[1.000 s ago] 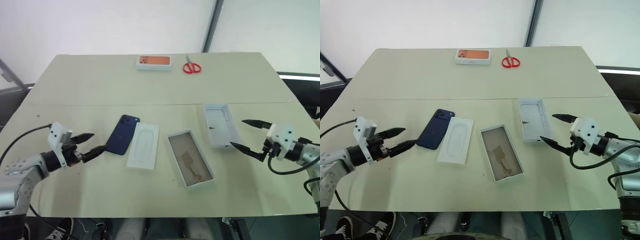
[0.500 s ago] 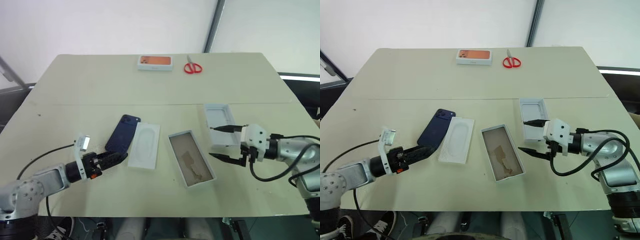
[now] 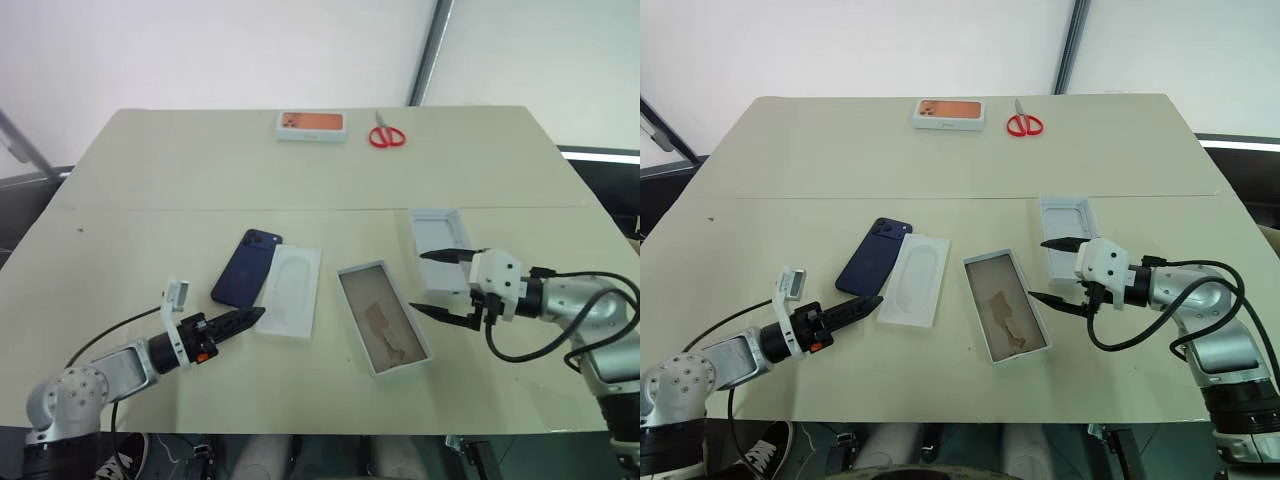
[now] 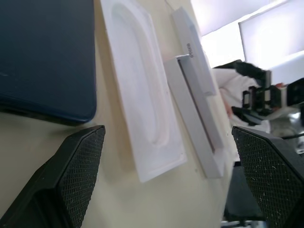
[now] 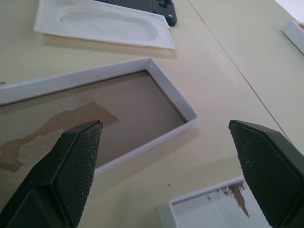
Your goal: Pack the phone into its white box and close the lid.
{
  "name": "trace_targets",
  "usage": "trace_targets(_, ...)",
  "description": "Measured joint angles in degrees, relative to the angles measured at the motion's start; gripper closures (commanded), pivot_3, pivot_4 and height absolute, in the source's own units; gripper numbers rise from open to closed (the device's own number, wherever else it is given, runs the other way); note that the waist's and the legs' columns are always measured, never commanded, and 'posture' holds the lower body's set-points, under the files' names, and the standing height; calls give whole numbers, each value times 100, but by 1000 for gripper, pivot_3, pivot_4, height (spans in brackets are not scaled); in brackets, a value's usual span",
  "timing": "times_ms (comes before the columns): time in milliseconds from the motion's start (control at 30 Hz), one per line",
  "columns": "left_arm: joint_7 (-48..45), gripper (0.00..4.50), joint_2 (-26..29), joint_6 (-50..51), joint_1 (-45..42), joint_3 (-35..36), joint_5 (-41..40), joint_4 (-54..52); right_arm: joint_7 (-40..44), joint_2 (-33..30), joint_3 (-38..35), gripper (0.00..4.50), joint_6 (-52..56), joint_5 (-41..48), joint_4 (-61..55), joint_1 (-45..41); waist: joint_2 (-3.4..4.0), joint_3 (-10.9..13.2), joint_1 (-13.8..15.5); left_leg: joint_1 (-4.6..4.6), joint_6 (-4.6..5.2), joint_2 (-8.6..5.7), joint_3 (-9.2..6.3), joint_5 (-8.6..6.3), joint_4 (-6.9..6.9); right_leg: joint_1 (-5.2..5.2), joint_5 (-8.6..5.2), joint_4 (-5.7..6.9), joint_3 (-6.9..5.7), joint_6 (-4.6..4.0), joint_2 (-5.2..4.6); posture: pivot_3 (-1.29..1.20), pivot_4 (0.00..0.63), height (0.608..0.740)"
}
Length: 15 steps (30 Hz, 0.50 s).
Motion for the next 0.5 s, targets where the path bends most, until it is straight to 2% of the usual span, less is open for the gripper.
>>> trace_targets(167,46,0,-287,0,-132,-121,-64,115,-82,3,6,33,0,-40,-38,-81,0,0,0,0,0,-1,-1,0,2,3,0,-1,-2,0,1,0,150,740)
trace_targets(333,140,2335,-327,16,-35,-263,-50,244,-110,4,8,0,0,-62,-38,-78,-1,0,-10,0,0,0,-1,0,0,1,0,-1,-2,1,1,0,150,740)
trace_targets(500,130,2335,-277,99,27,-275,-74,259,-131,4,8,0,1,-62,-55,-77,0,0,-11,0,0,1,-1,0,-1,0,0,-1,-1,-1,1,0,150,740)
